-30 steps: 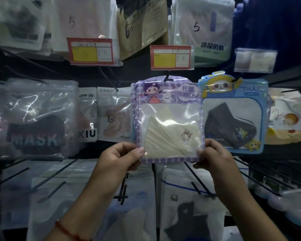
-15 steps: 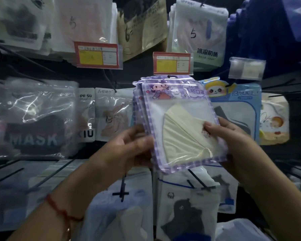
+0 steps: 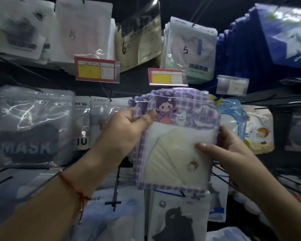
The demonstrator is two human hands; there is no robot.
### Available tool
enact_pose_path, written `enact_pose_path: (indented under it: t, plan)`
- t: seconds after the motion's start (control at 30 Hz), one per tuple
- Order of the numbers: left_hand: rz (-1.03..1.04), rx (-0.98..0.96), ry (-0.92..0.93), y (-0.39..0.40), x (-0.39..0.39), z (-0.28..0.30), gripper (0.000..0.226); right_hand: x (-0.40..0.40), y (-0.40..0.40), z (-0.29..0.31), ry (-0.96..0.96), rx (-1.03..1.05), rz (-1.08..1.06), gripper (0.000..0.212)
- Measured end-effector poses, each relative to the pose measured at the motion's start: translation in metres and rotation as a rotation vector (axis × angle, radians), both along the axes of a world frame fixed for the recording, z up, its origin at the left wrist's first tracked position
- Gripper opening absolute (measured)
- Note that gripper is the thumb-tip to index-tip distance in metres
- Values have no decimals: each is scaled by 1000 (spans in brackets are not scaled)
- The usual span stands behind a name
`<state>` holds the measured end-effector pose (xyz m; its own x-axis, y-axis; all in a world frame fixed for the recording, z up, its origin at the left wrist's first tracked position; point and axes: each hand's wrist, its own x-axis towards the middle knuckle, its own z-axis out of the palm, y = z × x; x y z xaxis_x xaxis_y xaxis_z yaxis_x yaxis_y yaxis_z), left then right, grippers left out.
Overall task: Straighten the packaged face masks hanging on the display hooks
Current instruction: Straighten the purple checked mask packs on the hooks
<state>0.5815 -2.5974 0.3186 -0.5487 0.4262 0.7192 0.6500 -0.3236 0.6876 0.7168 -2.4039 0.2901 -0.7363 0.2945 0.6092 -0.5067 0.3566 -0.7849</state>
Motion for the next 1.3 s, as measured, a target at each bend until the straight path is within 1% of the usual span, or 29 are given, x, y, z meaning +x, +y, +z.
enact_pose_path:
  t: [0.1,0.2,0.27,0.33,0.4,0.43,0.53,0.6,0.63,0.7,0.73,0.8,0.83,0.93,1.0,1.03,1.1,1.2,1.3]
  plan:
    - [0,-29,44,12,6,-14,26,8,7,8,125,84,-122,65]
    - [-23,-51,35,26,15,-23,23,17,12,18,186,248,-229,58]
    - [-65,-66,24,35,17,-28,37,22,17,22,179,342,-271,49]
    - [-99,-86,3,42,21,-28,49,29,27,25,167,343,-279,42]
    - [-111,-92,-5,49,25,-23,53,38,40,28,134,302,-253,40]
    - [-110,-93,2,54,24,-20,51,42,47,30,115,294,-253,39]
    - [-111,-98,23,71,28,-11,30,57,67,35,73,299,-256,29]
    - [-86,-100,45,85,30,-7,27,67,82,37,64,317,-257,19]
    - [-90,-86,58,92,31,-7,24,73,91,38,66,350,-289,14]
    - [-108,-58,83,107,37,-5,12,84,111,40,79,435,-387,7]
    - [-92,-52,102,115,41,-4,12,90,121,41,98,474,-431,6]
    - [-28,-39,147,132,46,-4,21,102,141,44,122,564,-492,7]
    - [0,-35,175,140,51,-3,23,109,150,45,105,618,-501,10]
    - [93,-39,282,167,71,3,20,124,181,47,2,795,-462,22]
    - [160,-32,345,186,83,7,19,128,202,47,10,940,-487,26]
    - [183,-34,378,195,87,8,19,128,212,47,30,981,-493,23]
    - [213,-59,445,213,93,9,23,130,228,48,66,1005,-470,11]
    - [285,-74,582,234,98,12,25,130,249,51,92,1075,-457,6]
    - [395,-72,700,250,100,20,30,126,265,59,78,1203,-419,19]
